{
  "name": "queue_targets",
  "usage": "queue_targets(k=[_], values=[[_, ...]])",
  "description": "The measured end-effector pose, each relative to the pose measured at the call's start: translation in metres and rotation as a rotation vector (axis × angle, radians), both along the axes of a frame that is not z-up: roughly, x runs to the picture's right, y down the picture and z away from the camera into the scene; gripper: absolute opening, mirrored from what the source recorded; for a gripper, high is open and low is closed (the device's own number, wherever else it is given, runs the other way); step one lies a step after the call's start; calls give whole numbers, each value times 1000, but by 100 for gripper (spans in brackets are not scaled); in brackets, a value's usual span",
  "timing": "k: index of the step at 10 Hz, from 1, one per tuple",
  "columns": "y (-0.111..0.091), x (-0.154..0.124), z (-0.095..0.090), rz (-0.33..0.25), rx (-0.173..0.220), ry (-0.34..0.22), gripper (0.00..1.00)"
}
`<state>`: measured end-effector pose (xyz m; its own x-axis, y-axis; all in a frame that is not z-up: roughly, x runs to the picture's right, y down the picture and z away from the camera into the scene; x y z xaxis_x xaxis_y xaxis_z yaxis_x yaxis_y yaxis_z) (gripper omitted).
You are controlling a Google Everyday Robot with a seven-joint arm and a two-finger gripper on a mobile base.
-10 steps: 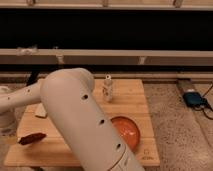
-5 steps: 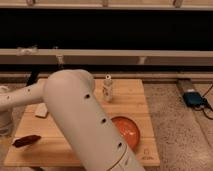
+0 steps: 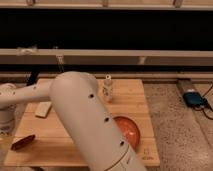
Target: Drag the pepper across the table
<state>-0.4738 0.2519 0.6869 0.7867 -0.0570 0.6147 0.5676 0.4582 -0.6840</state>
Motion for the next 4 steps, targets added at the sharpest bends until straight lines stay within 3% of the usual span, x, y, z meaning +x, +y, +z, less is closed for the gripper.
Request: queue_targets(k=[4], values=[[1,0,0,-3,-3,-1,80]])
